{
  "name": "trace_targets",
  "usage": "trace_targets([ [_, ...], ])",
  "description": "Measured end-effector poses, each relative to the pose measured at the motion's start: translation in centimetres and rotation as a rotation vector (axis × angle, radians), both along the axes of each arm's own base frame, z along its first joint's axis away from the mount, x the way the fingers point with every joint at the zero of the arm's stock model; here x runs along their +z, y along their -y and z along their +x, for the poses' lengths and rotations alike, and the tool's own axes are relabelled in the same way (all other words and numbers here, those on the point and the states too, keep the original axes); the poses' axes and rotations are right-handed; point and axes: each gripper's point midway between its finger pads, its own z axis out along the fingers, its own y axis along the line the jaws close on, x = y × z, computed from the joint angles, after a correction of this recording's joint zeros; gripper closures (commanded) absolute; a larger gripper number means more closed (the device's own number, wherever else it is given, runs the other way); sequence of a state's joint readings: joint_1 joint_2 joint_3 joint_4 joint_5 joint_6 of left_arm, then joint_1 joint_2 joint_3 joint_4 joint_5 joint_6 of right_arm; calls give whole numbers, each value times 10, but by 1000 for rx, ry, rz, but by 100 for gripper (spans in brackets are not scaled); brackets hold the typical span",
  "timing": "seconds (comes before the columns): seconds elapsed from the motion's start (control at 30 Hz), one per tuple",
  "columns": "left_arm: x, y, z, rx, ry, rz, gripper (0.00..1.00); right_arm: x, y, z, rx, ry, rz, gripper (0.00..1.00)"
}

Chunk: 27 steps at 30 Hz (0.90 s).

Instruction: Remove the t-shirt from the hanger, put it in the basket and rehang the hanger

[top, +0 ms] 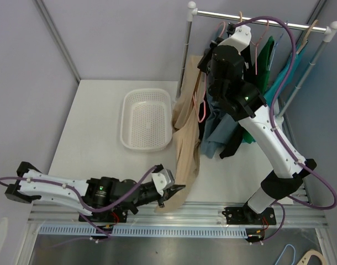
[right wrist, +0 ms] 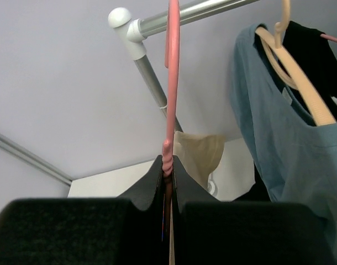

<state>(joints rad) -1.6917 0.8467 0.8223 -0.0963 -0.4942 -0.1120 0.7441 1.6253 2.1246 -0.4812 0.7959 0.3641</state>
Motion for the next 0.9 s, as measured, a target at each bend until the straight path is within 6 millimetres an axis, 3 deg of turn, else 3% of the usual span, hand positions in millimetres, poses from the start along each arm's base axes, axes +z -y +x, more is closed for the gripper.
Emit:
trace_targets([
  [0.13,-48,0,0,19,-24,78,99,-9,-10,-3,55,-31,-27,100],
  [0.2,-54,-4,11,59,-38,92,99,-17,-17,-7,97,-55,-49,100],
  [0.3,-52,-20,52,184,-87,83,99,-24,-26,-18,145,-80,-78,100],
  [0.4,-28,-52,103,363,-131,47,99,-29,-30,-38,206,-102,-111,100],
  [0.57,61,-98,162,599,-137,-100,99,-30,-21,-77,315,-148,-124,100],
  [0.63,84,-106,176,652,-130,-140,99,-29,-13,-90,344,-164,-125,100],
  [0.77,91,-109,191,676,-138,-132,99,-40,5,-114,372,-185,-139,100],
  [0.9,93,-97,203,654,-155,-91,99,-55,24,-125,348,-189,-174,100],
])
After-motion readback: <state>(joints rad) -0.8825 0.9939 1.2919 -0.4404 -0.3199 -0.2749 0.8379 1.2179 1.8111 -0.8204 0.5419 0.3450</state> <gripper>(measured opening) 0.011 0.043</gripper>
